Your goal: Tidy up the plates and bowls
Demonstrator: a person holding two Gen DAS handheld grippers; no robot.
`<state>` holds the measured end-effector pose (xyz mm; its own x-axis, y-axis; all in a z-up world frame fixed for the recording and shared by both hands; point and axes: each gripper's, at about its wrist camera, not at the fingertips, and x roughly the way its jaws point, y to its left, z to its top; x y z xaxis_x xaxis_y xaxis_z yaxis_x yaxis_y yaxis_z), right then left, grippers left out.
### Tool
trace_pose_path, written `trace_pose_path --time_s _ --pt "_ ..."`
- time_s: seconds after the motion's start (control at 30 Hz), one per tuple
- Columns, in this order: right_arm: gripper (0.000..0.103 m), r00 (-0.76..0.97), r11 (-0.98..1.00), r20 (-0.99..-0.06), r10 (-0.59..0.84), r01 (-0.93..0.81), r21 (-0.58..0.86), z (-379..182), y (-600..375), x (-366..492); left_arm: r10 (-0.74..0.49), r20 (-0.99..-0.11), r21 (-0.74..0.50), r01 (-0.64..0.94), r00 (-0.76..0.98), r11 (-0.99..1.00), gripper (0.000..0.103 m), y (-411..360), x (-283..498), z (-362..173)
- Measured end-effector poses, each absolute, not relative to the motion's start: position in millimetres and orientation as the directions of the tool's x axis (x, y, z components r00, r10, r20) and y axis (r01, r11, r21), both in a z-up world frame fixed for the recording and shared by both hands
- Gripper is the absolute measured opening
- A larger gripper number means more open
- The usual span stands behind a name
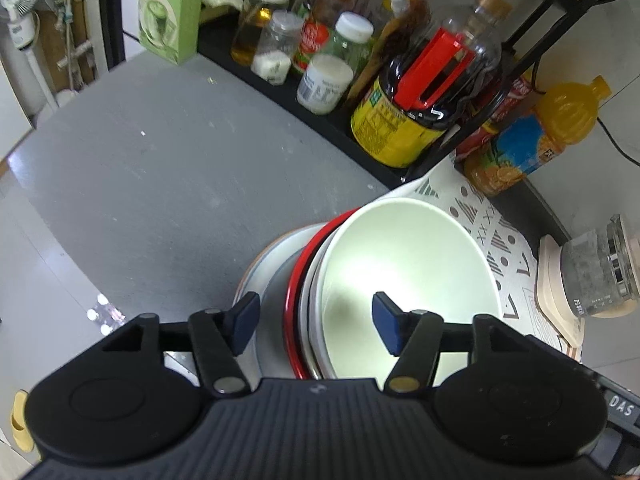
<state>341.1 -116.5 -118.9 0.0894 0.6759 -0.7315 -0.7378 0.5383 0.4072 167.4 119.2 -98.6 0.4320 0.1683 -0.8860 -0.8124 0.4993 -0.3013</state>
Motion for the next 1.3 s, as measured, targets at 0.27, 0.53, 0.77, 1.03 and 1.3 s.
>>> trace_pose_path --time_s 0.27,0.53,0.77,1.03,1.3 --pt "0.094 0.182 0.598 -0.711 0.679 -0.699 0.393 -102 -132 328 0.173 -0.867 -0.296 -0.762 0.468 0.575 0.072 117 164 -86" --pt "0.095 0.307 0.705 -0.691 0.654 -0.579 0.411 -100 -141 301 0.115 -0.844 -0.312 -0.653 0.524 0.69 0.078 125 166 -80" --pt "0.098 0.399 0.774 -0.678 0.617 -0.464 0.431 -94 -146 263 0.051 -0.824 -0.332 -0.555 0.564 0.763 0.08 135 153 -72" --pt "0.103 0.503 0.834 -0.668 0.548 -0.388 0.392 -87 -154 217 0.004 -0.818 -0.315 -0.454 0.575 0.833 0.083 135 139 -66" --pt "0.103 0.572 0.884 -0.674 0.467 -0.309 0.35 -81 -169 180 -0.043 -0.799 -0.309 -0.349 0.6 0.885 0.087 127 126 -55"
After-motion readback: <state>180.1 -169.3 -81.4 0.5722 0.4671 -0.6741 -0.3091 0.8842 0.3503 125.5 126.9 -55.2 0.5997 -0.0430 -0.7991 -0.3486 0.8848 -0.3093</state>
